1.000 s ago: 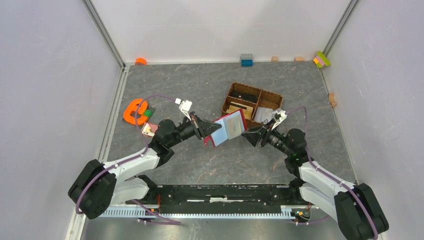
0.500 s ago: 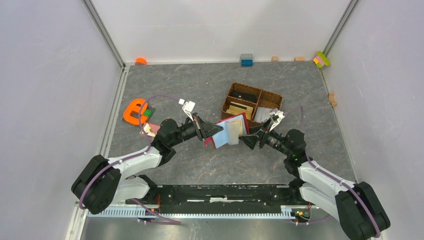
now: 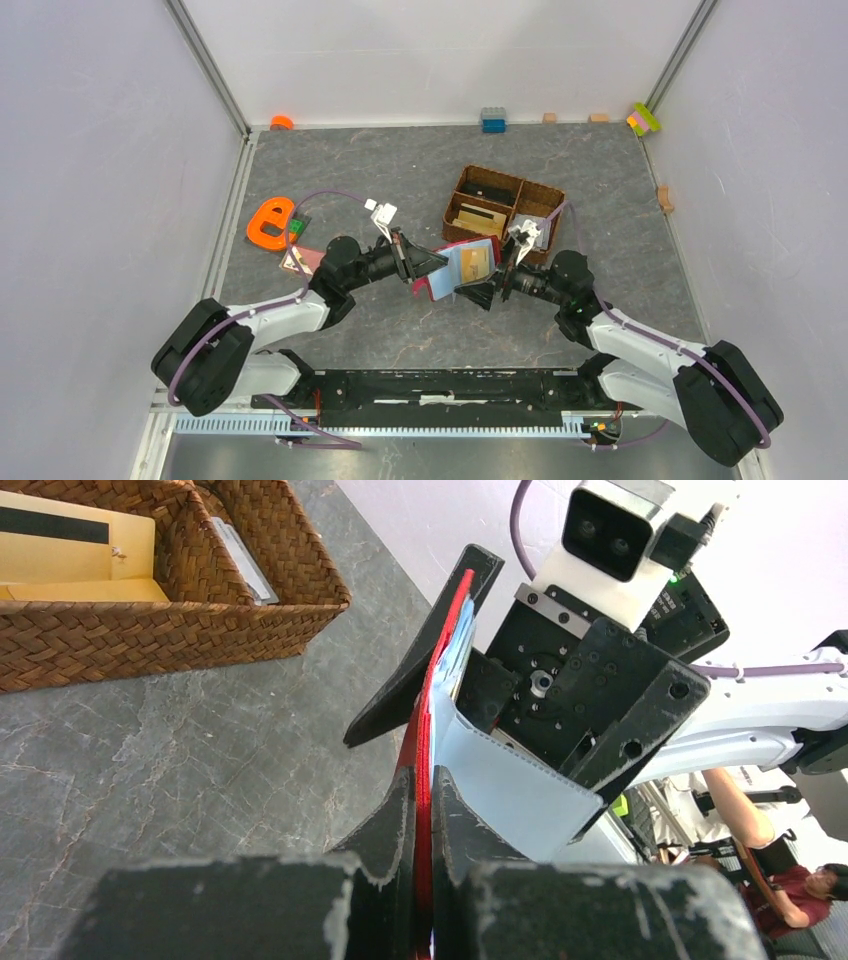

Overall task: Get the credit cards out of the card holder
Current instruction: Remove the credit card from the card holder.

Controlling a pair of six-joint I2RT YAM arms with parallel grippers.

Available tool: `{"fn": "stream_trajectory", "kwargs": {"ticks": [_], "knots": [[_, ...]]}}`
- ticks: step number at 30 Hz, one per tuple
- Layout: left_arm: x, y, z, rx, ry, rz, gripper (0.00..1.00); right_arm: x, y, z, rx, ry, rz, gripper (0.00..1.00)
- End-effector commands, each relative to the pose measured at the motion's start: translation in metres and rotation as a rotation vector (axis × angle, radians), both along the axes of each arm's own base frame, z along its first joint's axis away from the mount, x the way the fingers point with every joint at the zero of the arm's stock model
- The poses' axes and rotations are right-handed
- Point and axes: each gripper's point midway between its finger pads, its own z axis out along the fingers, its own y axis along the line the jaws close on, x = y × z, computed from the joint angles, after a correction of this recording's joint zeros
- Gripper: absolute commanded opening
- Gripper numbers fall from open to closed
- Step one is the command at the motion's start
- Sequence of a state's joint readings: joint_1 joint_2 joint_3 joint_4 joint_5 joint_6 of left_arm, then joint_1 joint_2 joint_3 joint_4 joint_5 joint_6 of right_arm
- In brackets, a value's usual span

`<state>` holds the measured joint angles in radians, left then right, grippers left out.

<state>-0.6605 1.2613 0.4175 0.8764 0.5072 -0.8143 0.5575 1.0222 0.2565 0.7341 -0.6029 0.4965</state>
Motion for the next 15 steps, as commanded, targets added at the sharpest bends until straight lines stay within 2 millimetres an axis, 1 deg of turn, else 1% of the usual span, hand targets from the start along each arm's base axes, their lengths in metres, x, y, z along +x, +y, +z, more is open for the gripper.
{"fn": "stream_trajectory", "kwargs": {"ticks": [1, 5, 7, 10, 12, 14, 15], "knots": [[0.003, -0.008, 0.033, -0.087, -0.05, -0.032, 0.02, 0.006, 0.009, 0.006, -0.033, -0.043, 0.01, 0.92], [0.001, -0.009, 0.034, -0.095, -0.045, -0.04, 0.02, 0.011, 0.004, 0.005, -0.05, -0.052, -0.035, 0.71], [0.004, -0.008, 0.031, -0.087, -0.037, -0.028, 0.02, 0.013, 0.002, 0.007, -0.05, -0.065, -0.057, 0.62], [0.008, -0.008, 0.026, -0.073, -0.018, -0.007, 0.05, 0.014, 0.0, 0.008, -0.055, -0.069, -0.07, 0.48], [0.01, -0.009, 0.023, -0.062, -0.009, -0.001, 0.07, 0.016, 0.0, 0.004, -0.07, -0.053, -0.071, 0.4], [0.015, -0.012, 0.018, -0.046, 0.009, 0.013, 0.09, 0.018, 0.001, 0.0, -0.084, -0.032, -0.078, 0.35], [0.02, -0.012, 0.013, -0.027, 0.032, 0.041, 0.13, 0.02, 0.0, -0.003, -0.091, -0.016, -0.089, 0.3]]}}
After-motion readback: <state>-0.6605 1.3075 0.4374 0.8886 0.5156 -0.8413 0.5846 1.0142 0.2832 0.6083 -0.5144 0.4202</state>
